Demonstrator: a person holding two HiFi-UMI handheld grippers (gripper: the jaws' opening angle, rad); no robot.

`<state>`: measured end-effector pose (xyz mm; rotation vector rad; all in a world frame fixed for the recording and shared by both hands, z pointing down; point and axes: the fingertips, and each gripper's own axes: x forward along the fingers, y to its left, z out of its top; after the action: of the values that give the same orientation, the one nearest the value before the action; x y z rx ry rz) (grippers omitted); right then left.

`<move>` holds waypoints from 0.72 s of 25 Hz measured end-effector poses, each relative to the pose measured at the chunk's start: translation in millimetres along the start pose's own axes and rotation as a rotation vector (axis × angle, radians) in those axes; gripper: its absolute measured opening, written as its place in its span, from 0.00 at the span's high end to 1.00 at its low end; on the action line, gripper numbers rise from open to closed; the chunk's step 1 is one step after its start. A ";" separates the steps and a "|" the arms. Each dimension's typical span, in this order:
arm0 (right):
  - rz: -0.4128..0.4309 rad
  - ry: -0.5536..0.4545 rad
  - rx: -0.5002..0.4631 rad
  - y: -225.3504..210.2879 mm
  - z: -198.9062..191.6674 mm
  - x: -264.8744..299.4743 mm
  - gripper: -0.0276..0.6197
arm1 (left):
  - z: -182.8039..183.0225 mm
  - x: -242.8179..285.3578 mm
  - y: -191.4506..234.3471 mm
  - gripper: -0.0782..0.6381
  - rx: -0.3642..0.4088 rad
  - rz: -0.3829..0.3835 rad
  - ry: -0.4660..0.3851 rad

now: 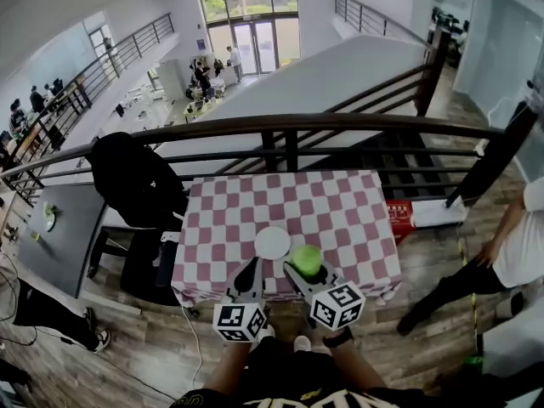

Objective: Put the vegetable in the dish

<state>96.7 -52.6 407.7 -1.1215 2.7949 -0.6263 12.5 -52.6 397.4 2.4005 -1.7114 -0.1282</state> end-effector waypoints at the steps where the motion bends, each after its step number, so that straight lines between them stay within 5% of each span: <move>1: -0.012 0.001 -0.007 -3.6 2.6 2.2 0.68 | 2.5 6.8 1.9 0.87 -0.002 -0.014 -0.005; 14: -0.139 0.016 0.032 -73.6 21.7 28.4 0.67 | 5.3 70.6 19.0 0.87 0.028 -0.140 0.019; 18: -0.166 0.046 0.023 -58.0 -0.6 54.1 0.67 | -6.2 57.4 64.4 0.87 -0.011 -0.151 0.027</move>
<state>94.6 -126.8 435.9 -1.3616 2.7436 -0.7053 -27.2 -126.4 418.9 2.5095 -1.5135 -0.1249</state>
